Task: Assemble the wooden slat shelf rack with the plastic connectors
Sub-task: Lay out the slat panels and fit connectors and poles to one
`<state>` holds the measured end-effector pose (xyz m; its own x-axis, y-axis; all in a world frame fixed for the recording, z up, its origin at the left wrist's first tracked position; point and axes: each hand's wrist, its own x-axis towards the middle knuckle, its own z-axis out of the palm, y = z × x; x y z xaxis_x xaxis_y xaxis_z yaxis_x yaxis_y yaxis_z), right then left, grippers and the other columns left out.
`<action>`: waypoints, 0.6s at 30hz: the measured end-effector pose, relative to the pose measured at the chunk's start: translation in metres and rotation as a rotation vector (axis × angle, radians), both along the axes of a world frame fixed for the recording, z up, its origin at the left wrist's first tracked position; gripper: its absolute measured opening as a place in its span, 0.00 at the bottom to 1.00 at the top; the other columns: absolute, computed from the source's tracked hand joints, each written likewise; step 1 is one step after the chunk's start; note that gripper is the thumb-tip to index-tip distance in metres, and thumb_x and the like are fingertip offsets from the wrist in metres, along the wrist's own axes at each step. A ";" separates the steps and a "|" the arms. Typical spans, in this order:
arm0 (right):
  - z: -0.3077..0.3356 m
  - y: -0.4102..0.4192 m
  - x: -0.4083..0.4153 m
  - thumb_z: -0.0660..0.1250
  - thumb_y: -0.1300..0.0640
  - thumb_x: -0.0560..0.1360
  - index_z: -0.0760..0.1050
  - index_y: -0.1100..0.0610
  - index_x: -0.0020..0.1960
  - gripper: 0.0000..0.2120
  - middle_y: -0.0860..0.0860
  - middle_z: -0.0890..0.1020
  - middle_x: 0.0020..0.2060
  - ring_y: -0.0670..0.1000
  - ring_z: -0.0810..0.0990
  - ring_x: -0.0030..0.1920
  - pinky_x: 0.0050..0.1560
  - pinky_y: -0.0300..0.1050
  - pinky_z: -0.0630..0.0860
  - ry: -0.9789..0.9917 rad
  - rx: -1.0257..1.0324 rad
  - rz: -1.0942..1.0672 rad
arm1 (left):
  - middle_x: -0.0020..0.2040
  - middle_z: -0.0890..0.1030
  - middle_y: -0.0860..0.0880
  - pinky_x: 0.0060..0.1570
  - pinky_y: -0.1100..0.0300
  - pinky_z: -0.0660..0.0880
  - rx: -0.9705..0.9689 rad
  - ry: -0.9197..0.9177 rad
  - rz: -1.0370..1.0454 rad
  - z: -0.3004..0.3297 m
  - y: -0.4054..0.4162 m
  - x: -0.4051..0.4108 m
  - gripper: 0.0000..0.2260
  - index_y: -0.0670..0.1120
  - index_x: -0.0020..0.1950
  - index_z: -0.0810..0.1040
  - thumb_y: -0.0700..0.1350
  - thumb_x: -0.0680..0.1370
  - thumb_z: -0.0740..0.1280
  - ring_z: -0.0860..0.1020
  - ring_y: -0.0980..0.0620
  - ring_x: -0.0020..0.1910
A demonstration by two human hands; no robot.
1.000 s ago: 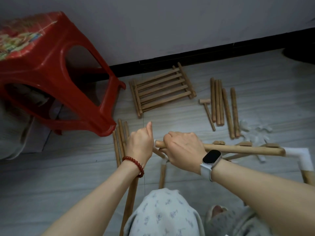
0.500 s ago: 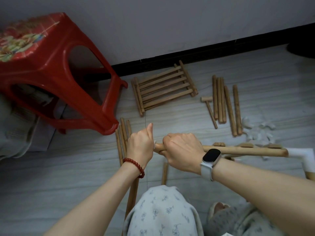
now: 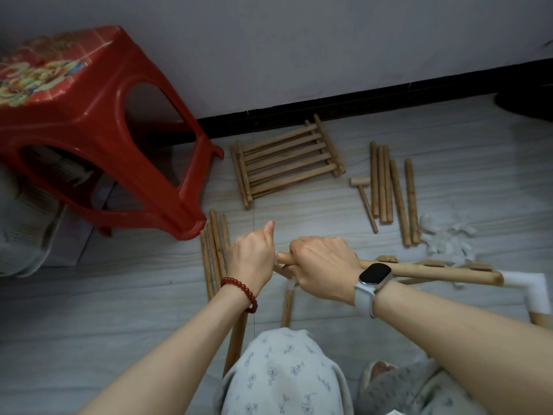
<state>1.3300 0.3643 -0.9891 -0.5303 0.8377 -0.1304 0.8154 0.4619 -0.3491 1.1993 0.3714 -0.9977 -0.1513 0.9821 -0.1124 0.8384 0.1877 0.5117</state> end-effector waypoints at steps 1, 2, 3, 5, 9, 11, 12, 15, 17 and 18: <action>-0.001 0.001 0.002 0.57 0.48 0.79 0.67 0.54 0.46 0.09 0.51 0.78 0.48 0.55 0.77 0.48 0.38 0.46 0.62 -0.006 0.003 -0.005 | 0.37 0.78 0.42 0.40 0.55 0.67 -0.041 -0.030 0.010 -0.001 0.004 0.000 0.23 0.45 0.31 0.68 0.51 0.83 0.49 0.76 0.42 0.42; -0.002 0.002 0.003 0.58 0.48 0.79 0.66 0.54 0.45 0.09 0.51 0.78 0.47 0.55 0.77 0.47 0.38 0.46 0.62 -0.013 0.006 -0.012 | 0.38 0.78 0.42 0.41 0.55 0.67 -0.087 -0.078 0.029 -0.001 0.009 0.001 0.23 0.45 0.31 0.69 0.51 0.83 0.50 0.76 0.43 0.42; -0.002 0.002 0.004 0.58 0.48 0.78 0.65 0.54 0.44 0.10 0.51 0.79 0.47 0.55 0.77 0.47 0.38 0.46 0.63 -0.017 0.003 -0.015 | 0.38 0.77 0.43 0.42 0.57 0.67 -0.135 -0.143 0.055 -0.003 0.015 0.000 0.23 0.45 0.32 0.70 0.51 0.83 0.50 0.74 0.45 0.41; -0.002 0.004 0.003 0.58 0.47 0.78 0.65 0.54 0.44 0.11 0.52 0.79 0.47 0.56 0.77 0.47 0.39 0.45 0.63 -0.023 -0.041 -0.005 | 0.34 0.75 0.46 0.42 0.58 0.66 -0.227 -0.325 0.142 -0.007 0.025 -0.003 0.23 0.45 0.30 0.72 0.50 0.83 0.51 0.72 0.49 0.37; 0.002 0.009 0.005 0.59 0.46 0.78 0.64 0.53 0.43 0.11 0.53 0.80 0.48 0.57 0.77 0.49 0.39 0.46 0.63 -0.010 -0.104 0.023 | 0.28 0.72 0.46 0.35 0.58 0.66 -0.390 -0.626 0.249 -0.006 0.034 -0.003 0.21 0.43 0.29 0.71 0.47 0.82 0.57 0.70 0.49 0.31; 0.003 0.012 0.008 0.59 0.46 0.78 0.65 0.54 0.44 0.11 0.53 0.80 0.48 0.58 0.77 0.50 0.40 0.45 0.63 -0.001 -0.114 0.031 | 0.27 0.70 0.48 0.34 0.58 0.65 -0.395 -0.558 0.227 -0.002 0.032 -0.001 0.20 0.44 0.29 0.69 0.46 0.80 0.60 0.69 0.51 0.30; 0.003 0.013 0.008 0.59 0.46 0.78 0.66 0.54 0.44 0.11 0.54 0.80 0.49 0.58 0.77 0.50 0.40 0.45 0.62 0.001 -0.119 0.035 | 0.26 0.68 0.49 0.34 0.58 0.64 -0.357 -0.473 0.196 0.000 0.030 0.000 0.19 0.45 0.28 0.67 0.46 0.80 0.61 0.67 0.51 0.29; 0.004 0.014 0.011 0.58 0.47 0.78 0.66 0.53 0.45 0.10 0.54 0.80 0.51 0.58 0.77 0.51 0.40 0.45 0.61 0.002 -0.125 0.033 | 0.23 0.61 0.51 0.28 0.61 0.59 -0.224 -0.298 0.115 0.001 0.023 0.004 0.23 0.47 0.24 0.60 0.43 0.78 0.62 0.60 0.53 0.24; 0.004 0.015 0.012 0.59 0.48 0.78 0.66 0.53 0.44 0.09 0.54 0.80 0.50 0.58 0.77 0.51 0.40 0.45 0.63 0.007 -0.125 0.008 | 0.22 0.60 0.52 0.23 0.64 0.56 -0.177 -0.230 0.082 -0.001 0.016 0.005 0.23 0.47 0.23 0.59 0.43 0.78 0.61 0.58 0.55 0.22; 0.004 0.015 0.013 0.59 0.48 0.77 0.66 0.53 0.44 0.09 0.54 0.80 0.50 0.58 0.77 0.51 0.41 0.46 0.64 0.009 -0.129 -0.013 | 0.21 0.60 0.53 0.23 0.65 0.57 -0.161 -0.214 0.070 -0.002 0.013 0.006 0.24 0.48 0.23 0.59 0.43 0.79 0.60 0.59 0.56 0.21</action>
<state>1.3426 0.3795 -0.9847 -0.5214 0.8210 -0.2329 0.8174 0.4022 -0.4124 1.2055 0.3843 -0.9999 -0.1745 0.9369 -0.3029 0.6965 0.3349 0.6346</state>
